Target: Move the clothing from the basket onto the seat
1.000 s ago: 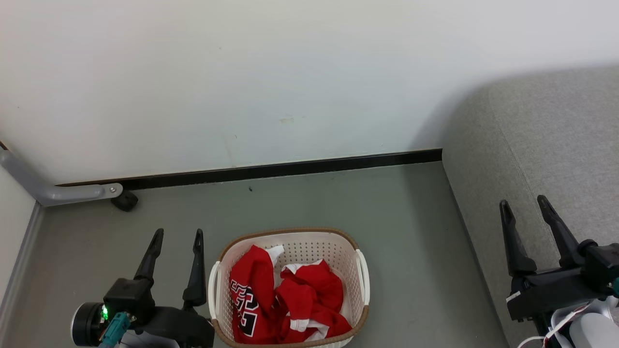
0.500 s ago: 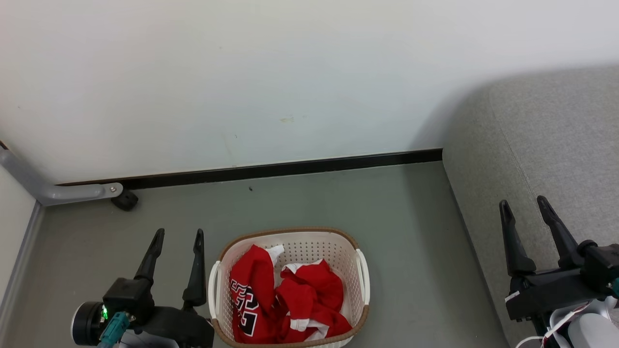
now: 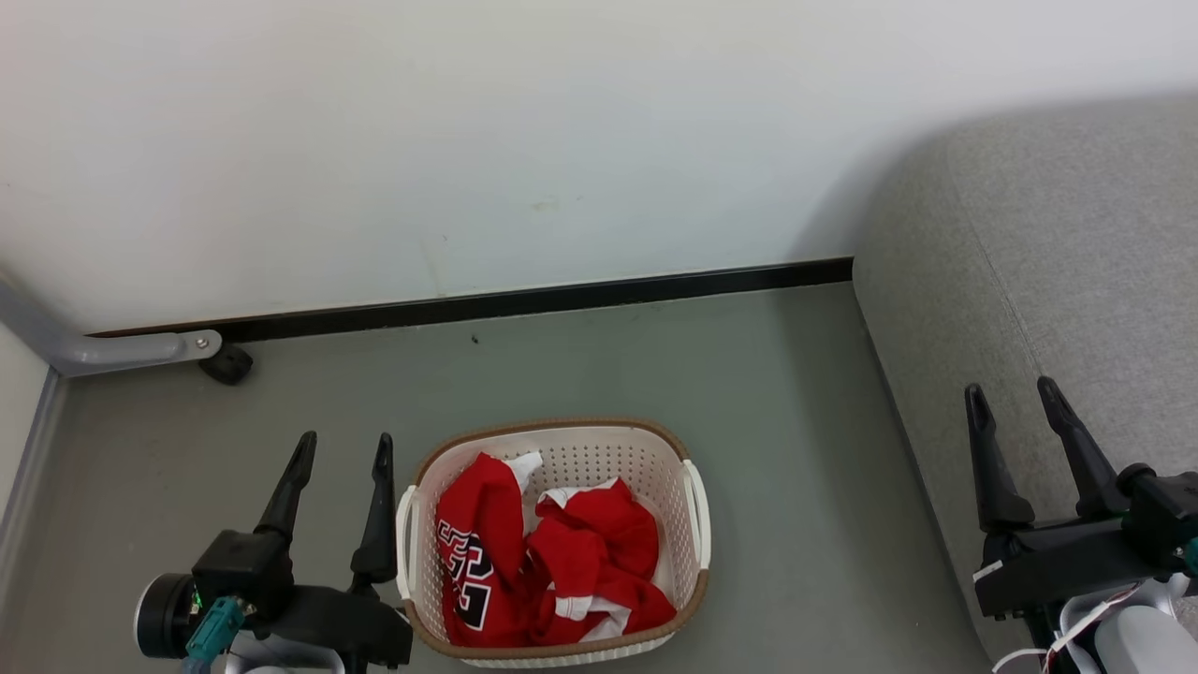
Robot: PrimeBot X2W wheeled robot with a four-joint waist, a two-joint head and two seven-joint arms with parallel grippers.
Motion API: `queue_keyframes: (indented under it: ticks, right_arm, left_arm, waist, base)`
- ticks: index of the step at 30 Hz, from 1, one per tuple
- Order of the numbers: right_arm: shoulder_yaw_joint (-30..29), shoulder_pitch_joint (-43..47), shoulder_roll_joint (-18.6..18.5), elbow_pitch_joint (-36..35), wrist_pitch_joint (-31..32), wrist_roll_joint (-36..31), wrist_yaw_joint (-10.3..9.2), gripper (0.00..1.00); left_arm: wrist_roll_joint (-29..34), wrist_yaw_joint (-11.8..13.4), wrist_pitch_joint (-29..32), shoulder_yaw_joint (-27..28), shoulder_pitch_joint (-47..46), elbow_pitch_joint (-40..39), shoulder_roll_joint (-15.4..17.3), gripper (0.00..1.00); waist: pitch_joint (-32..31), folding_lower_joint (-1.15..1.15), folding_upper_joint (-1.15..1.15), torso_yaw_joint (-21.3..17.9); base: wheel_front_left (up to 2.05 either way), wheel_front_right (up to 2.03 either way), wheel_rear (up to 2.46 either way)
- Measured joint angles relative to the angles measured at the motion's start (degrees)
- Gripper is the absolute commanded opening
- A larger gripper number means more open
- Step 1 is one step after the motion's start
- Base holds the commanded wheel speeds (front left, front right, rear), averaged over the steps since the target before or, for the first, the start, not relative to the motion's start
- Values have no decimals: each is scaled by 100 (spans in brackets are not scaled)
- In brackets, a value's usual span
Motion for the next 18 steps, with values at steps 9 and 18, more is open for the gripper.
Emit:
queue_keyframes:
  ticks: [9,18]
  right_arm:
    - [-56,-118,19,-71,0,-1,52,100]
    - [-111,-323,97,-181,0,-2,104,100]
  left_arm:
    - [10,-52,0,40,-75,-88,-13,100]
    - [48,-57,0,94,-315,-189,19,100]
  waist:
    - [286,0,0,-32]
    - [640,0,0,-93]
  base:
    - [0,0,0]
    - [0,0,0]
